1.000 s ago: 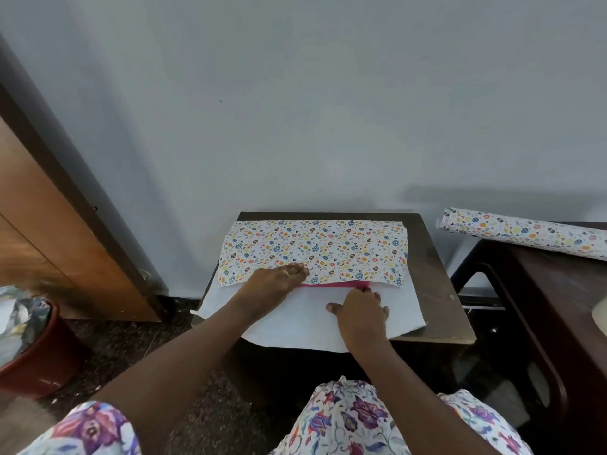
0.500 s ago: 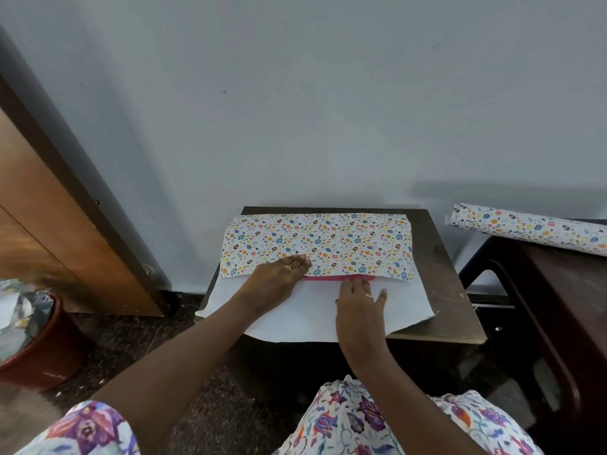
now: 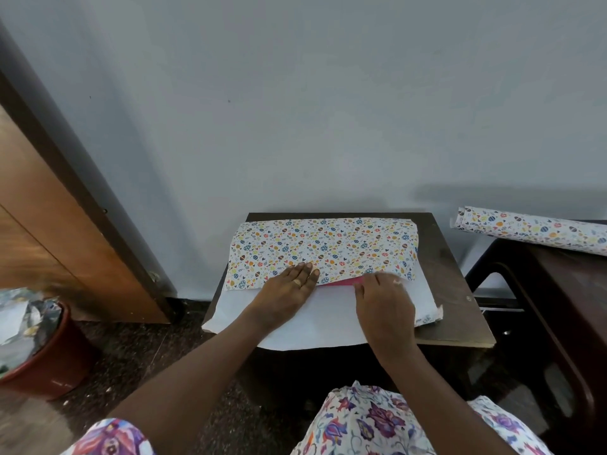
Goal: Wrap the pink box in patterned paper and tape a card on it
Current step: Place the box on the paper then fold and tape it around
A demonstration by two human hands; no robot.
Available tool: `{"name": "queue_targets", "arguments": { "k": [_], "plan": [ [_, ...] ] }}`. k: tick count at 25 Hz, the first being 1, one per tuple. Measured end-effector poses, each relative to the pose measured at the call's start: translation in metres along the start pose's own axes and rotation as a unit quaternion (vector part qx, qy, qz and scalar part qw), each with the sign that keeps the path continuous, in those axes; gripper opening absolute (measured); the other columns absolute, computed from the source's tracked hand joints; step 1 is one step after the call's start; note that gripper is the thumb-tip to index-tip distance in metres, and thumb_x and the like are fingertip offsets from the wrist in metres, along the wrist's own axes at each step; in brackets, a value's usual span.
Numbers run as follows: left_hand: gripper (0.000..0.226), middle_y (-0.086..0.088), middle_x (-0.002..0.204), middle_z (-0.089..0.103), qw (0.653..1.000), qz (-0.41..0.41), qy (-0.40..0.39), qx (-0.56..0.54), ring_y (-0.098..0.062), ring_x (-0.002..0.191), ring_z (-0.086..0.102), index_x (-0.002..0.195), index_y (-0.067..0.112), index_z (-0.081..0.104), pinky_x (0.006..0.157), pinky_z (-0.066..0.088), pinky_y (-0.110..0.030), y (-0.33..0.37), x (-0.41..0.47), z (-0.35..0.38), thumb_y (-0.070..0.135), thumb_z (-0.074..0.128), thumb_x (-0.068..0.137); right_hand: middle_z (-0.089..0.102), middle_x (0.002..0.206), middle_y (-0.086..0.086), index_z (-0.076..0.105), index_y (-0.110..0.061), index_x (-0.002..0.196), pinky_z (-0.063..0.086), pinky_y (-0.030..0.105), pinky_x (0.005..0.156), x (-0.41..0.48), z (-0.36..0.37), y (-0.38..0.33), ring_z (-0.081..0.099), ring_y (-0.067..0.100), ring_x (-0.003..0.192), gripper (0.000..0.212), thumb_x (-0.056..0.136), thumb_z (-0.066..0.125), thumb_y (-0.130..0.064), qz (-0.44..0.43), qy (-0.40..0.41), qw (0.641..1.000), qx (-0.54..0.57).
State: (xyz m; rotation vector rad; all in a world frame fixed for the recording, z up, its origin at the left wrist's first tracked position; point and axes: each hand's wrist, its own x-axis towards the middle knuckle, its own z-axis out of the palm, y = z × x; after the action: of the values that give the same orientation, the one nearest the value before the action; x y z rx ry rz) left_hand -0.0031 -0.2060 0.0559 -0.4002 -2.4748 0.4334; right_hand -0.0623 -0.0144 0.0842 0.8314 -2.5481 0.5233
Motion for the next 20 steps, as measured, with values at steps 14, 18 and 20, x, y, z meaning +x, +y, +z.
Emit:
{"name": "queue_targets", "arguments": {
  "k": [14,18,20],
  "plan": [
    [0.048,-0.008,0.124,0.063,0.989,0.075,-0.065,-0.106,-0.024,0.111,0.062,0.127,0.012,0.042,0.069,0.059,-0.029,-0.039,-0.023,-0.009,0.003,0.056,0.082,0.062,0.119,0.025,0.035,-0.004,0.142,0.057,0.039,0.075,0.037,0.031,0.085,0.066,0.034,0.102,0.109,0.044,0.083,0.008,-0.321,-0.118,0.93,-0.137],
    [0.074,-0.01,0.125,0.062,0.987,0.055,-0.079,-0.132,-0.027,0.111,0.062,0.123,0.009,0.049,0.065,0.06,-0.033,-0.037,-0.026,-0.01,-0.004,0.084,0.059,0.034,0.148,0.016,-0.001,-0.018,0.15,0.053,0.044,0.087,0.04,0.028,0.122,0.054,0.036,0.119,0.115,0.067,0.075,0.001,-0.457,-0.103,0.874,-0.134],
    [0.052,-0.011,0.122,0.063,0.99,0.065,-0.059,-0.109,-0.028,0.108,0.064,0.112,0.006,0.064,0.07,0.06,-0.034,-0.037,-0.026,-0.01,0.0,0.082,0.064,0.015,0.156,0.009,0.0,-0.017,0.15,0.057,0.04,0.081,0.044,0.026,0.131,0.058,0.032,0.116,0.078,0.09,0.048,-0.008,-0.488,-0.079,0.861,-0.121]
  ]
}}
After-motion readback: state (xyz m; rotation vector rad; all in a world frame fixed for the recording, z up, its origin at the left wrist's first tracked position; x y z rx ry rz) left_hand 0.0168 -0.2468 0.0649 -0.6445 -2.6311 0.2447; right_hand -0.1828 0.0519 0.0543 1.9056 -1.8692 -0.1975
